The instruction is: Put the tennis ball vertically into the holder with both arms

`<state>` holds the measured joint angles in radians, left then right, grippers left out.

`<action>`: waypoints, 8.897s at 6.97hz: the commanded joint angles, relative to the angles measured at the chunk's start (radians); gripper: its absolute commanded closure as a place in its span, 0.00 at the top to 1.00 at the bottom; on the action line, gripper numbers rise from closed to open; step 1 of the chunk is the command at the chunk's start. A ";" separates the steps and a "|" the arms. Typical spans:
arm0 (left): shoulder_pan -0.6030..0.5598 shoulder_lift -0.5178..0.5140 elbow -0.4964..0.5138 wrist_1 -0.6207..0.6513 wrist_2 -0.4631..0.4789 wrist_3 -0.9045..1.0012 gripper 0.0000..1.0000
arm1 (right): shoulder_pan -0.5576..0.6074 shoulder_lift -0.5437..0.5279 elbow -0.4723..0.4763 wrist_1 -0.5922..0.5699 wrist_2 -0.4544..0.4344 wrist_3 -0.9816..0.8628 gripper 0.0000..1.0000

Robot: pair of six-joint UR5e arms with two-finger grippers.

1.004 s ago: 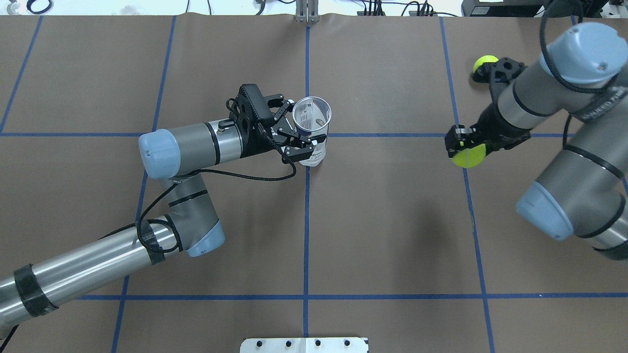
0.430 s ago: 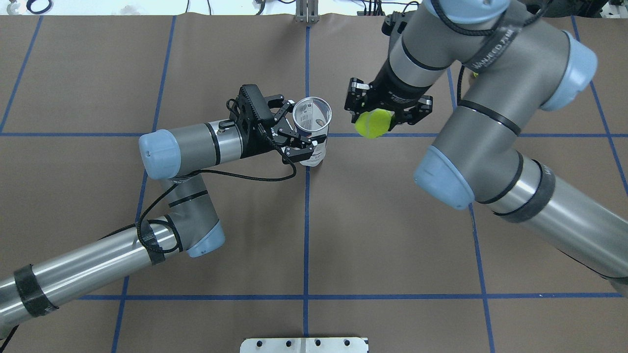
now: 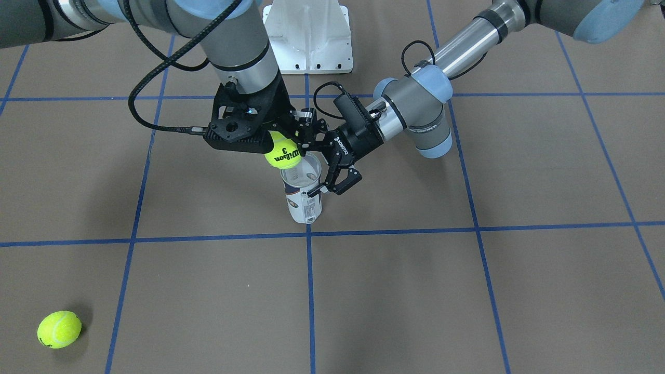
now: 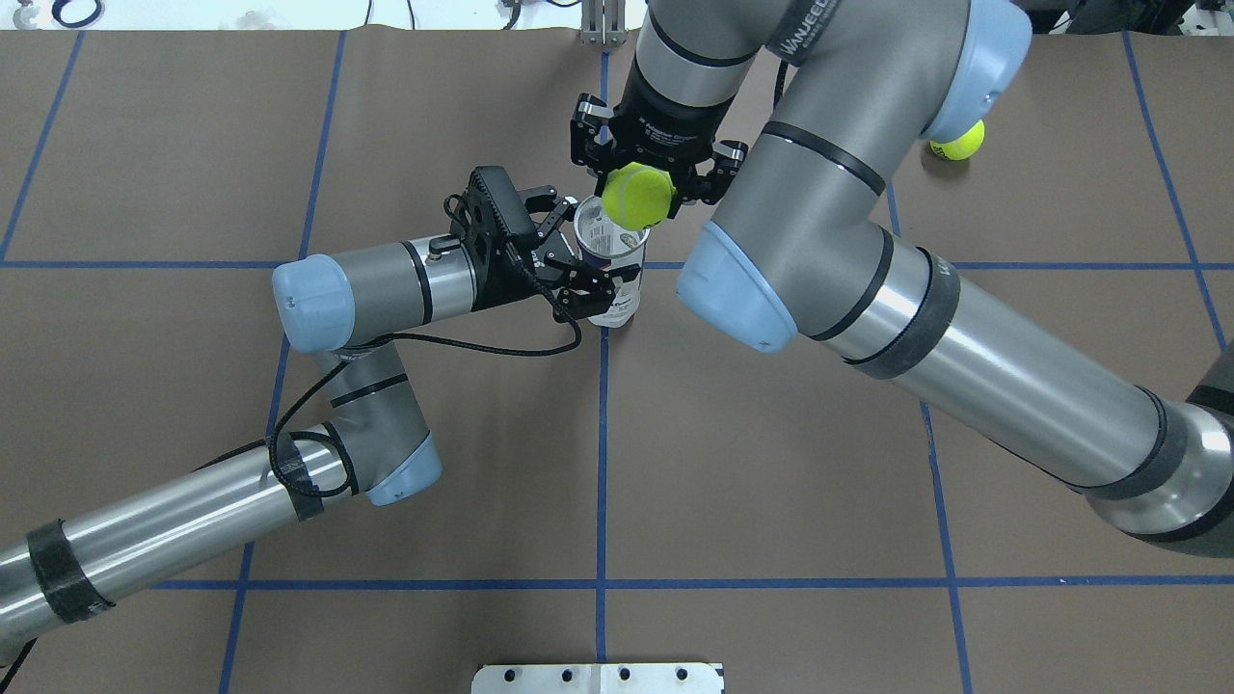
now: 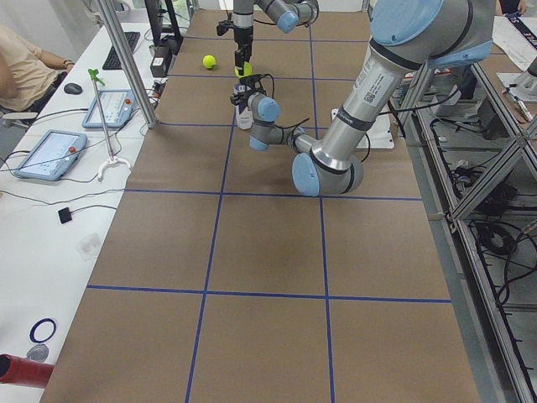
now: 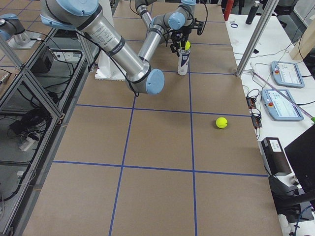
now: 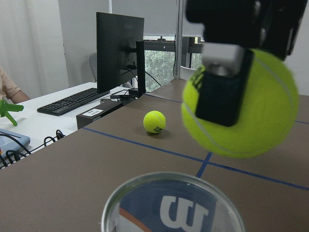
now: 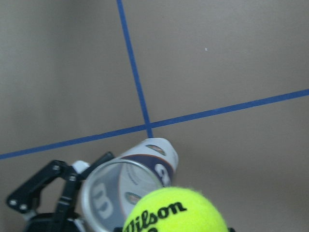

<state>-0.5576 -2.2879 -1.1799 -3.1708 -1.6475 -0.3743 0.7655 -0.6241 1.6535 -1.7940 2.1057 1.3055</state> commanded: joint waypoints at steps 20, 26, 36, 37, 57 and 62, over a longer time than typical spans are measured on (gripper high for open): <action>0.004 0.008 0.006 -0.009 0.009 -0.003 0.99 | 0.429 -0.368 -0.462 0.566 0.099 -0.991 0.99; 0.004 0.008 0.008 -0.011 0.008 -0.003 0.99 | 0.327 -0.258 -0.751 0.731 -0.116 -0.988 1.00; 0.004 0.012 0.010 -0.011 0.008 -0.002 0.99 | 0.294 -0.261 -0.473 0.661 0.029 -0.570 0.00; 0.004 0.012 0.008 -0.011 0.008 -0.002 0.99 | 0.276 -0.261 -0.358 0.568 0.042 -0.490 0.00; 0.004 0.004 0.014 -0.017 0.023 -0.002 0.99 | 0.072 -0.130 0.057 0.021 -0.076 -0.347 1.00; -0.048 0.031 0.002 -0.136 0.034 -0.020 0.99 | 0.320 -0.360 0.040 0.027 0.048 -0.852 1.00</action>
<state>-0.5890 -2.2731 -1.1755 -3.2606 -1.6128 -0.3880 1.0244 -0.9198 1.7025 -1.7674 2.1270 0.5776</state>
